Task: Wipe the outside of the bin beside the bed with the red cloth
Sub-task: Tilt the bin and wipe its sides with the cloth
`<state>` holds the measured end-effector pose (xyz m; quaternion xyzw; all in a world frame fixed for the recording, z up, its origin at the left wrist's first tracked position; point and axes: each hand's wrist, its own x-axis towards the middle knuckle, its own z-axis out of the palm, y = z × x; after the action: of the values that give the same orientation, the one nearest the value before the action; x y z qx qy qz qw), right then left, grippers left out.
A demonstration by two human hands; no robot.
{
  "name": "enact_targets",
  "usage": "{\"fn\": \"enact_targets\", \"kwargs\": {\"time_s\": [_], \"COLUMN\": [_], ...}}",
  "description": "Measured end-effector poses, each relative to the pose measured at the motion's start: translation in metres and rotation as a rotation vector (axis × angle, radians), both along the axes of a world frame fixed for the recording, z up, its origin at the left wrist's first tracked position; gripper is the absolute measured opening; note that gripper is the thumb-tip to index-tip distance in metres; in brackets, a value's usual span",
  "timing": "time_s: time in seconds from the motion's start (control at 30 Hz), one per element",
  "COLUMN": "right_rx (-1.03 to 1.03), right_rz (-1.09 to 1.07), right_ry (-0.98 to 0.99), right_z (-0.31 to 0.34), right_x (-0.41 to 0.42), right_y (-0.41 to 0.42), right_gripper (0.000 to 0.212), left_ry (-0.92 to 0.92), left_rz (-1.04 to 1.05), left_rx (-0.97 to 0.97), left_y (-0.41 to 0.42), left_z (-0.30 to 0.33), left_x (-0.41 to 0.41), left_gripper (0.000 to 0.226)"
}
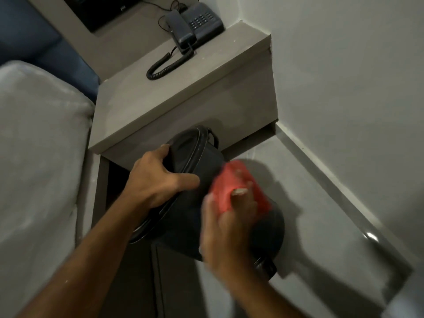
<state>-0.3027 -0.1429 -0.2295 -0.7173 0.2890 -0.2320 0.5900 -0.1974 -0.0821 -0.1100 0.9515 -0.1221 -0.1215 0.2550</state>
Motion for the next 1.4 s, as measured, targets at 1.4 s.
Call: {"fn": "enact_targets", "kwargs": {"time_s": [1.4], "right_rx": [0.765], "right_rz": [0.276], "right_ry": [0.058], "right_z": [-0.060], "right_x": [0.001], "right_y": [-0.124], "right_gripper": [0.030], "left_ry": [-0.247], "left_rz": [-0.016], "left_rx": [0.464], "left_y": [-0.095], "left_z": [-0.050], "left_x": [-0.033], "left_gripper": [0.136]}}
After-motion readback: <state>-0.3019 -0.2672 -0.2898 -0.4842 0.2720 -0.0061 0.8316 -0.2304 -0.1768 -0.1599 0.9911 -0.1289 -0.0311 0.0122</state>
